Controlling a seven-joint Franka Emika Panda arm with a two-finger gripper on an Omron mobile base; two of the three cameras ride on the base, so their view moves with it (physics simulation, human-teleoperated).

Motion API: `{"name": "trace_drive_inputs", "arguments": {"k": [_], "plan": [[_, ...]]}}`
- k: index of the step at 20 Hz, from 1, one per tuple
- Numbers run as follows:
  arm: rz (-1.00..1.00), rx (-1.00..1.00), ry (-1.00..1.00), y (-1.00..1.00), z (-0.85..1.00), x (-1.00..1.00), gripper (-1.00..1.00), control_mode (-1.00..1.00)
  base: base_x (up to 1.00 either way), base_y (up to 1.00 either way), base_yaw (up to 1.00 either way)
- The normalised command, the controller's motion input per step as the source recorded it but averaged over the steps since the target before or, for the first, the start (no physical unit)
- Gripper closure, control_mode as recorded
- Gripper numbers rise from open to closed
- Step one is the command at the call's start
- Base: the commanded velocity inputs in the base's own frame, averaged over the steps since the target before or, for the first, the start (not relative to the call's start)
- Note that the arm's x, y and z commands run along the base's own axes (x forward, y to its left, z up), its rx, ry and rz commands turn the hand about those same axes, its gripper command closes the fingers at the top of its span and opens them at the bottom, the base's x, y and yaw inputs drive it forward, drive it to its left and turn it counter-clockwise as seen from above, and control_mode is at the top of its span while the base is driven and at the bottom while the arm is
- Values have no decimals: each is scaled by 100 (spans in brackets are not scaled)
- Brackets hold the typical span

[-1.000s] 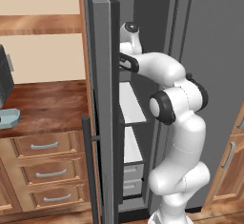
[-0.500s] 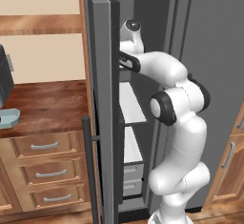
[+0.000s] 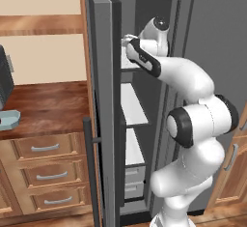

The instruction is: Take the onion and squash out of the freezer and place them in the tupperware container on the counter. Then put the tupperware containing the vegetables back in the freezer.

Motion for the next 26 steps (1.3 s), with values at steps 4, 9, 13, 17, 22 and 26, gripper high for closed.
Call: {"name": "trace_drive_inputs", "arguments": {"k": [4,9,13,17,22,26], "plan": [[0,0,-16,-27,-1,-100,100,-100,0,0,0],[0,0,-8,-5,0,-100,100,-100,0,0,0],[0,0,-1,-16,8,-100,100,-100,0,0,0],[0,0,3,-16,35,-100,100,-100,0,0,0],[0,0,14,-31,19,-100,100,-100,0,0,0],[-2,-2,19,-45,0,-100,100,-100,0,0,0]]}}
